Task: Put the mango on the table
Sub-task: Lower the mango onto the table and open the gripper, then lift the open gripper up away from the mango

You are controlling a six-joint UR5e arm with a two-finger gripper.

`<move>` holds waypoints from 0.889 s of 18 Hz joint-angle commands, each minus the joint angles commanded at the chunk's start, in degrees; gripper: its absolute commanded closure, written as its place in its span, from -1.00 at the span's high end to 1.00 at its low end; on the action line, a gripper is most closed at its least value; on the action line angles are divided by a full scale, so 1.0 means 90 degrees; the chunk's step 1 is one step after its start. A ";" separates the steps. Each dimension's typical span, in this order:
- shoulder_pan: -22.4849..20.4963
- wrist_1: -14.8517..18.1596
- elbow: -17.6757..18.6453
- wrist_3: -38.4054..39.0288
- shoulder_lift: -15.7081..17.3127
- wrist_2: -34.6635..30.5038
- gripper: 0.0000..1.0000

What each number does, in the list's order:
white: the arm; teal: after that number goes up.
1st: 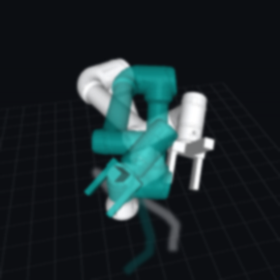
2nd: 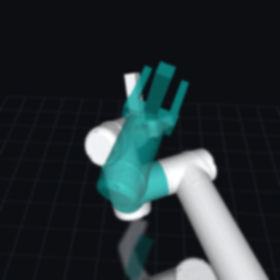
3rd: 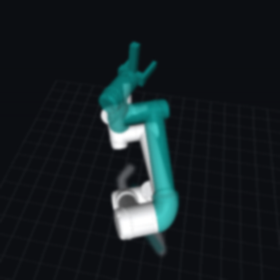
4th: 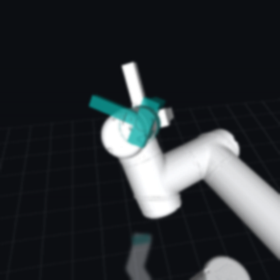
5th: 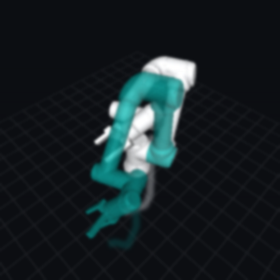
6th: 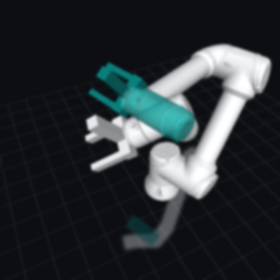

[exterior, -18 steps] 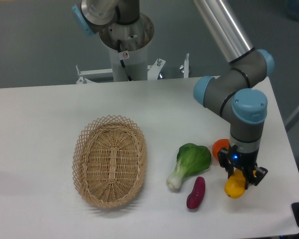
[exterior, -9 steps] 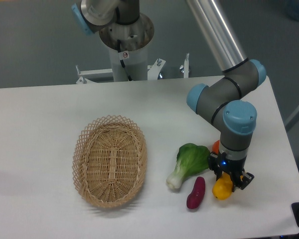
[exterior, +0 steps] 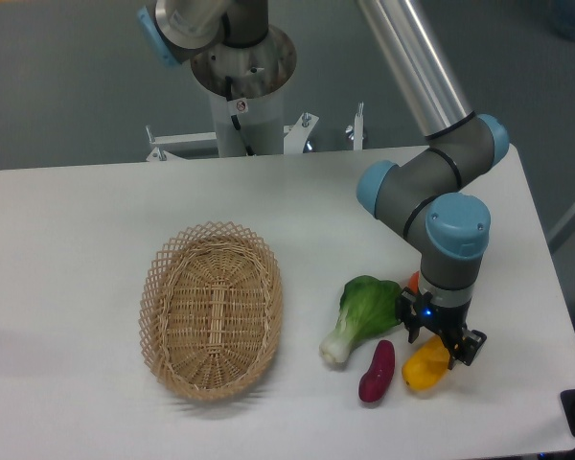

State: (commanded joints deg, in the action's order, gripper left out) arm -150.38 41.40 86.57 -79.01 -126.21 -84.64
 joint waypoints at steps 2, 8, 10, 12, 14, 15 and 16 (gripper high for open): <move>0.0000 0.0000 -0.0039 0.0010 0.0078 -0.0010 1.00; -0.0058 0.0340 -0.0215 0.0010 0.0692 -0.0049 1.00; -0.0097 0.0915 -0.0244 -0.0019 0.1034 -0.0029 1.00; -0.0175 0.1365 -0.0264 -0.0058 0.1308 0.0000 1.00; -0.0312 0.1736 -0.0244 -0.0233 0.1552 0.0000 1.00; -0.0487 0.2144 -0.0254 -0.0573 0.1717 0.0010 1.00; -0.0614 0.2390 -0.0264 -0.0847 0.1806 0.0010 1.00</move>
State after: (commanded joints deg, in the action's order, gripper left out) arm -155.91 62.91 84.20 -86.64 -109.96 -84.55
